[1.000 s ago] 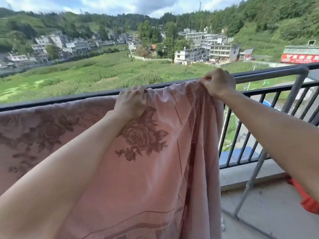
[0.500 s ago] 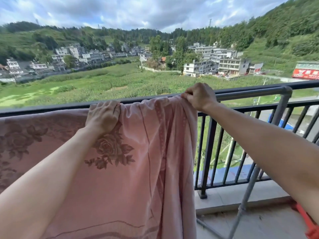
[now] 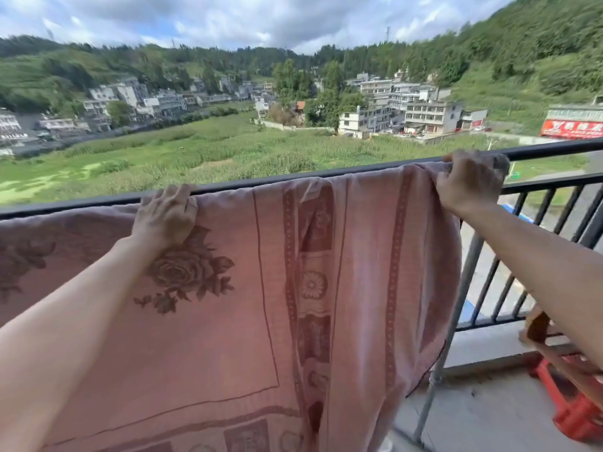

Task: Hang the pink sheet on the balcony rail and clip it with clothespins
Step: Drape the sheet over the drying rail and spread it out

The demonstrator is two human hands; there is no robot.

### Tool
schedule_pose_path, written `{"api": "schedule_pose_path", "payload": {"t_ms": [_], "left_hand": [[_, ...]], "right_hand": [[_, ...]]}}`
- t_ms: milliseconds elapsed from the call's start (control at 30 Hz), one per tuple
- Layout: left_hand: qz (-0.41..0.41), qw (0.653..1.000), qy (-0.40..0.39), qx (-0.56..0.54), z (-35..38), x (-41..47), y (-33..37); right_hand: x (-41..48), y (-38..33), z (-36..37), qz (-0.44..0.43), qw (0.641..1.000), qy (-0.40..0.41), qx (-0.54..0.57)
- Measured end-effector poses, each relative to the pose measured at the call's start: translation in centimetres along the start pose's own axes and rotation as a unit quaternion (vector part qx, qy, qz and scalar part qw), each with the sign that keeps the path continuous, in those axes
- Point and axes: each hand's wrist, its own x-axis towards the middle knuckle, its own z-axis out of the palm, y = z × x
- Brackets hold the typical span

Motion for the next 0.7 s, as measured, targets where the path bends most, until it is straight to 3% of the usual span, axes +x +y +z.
{"api": "schedule_pose_path", "payload": {"t_ms": [67,167,267,467,633,700], "left_hand": [[0.023,0.999,0.004,-0.022,0.1,0.0,2.0],[0.037,0.999,-0.009,-0.015,0.8,-0.2,4.1],[0.021,1.0,-0.006,-0.016,0.8,-0.1,4.1],[0.039,0.999,-0.012,-0.003,0.7,-0.7,4.6],[0.027,0.999,-0.012,-0.031,0.5,-0.5,5.0],[0.035,0.998,-0.002,-0.043,0.3,-0.5,5.9]], "right_hand": [[-1.5,-4.1,0.3,-0.1,0.994,-0.013,0.032],[-3.7,-10.0,2.1,-0.197,0.973,-0.095,0.067],[-3.5,-11.4,3.6,-0.243,0.965,-0.063,0.068],[-0.7,-6.5,0.7,-0.205,0.979,-0.002,0.018],[-2.1,-6.7,2.1,-0.156,0.982,-0.035,0.095],[-1.7,-5.1,1.4,-0.093,0.99,-0.006,0.109]]}}
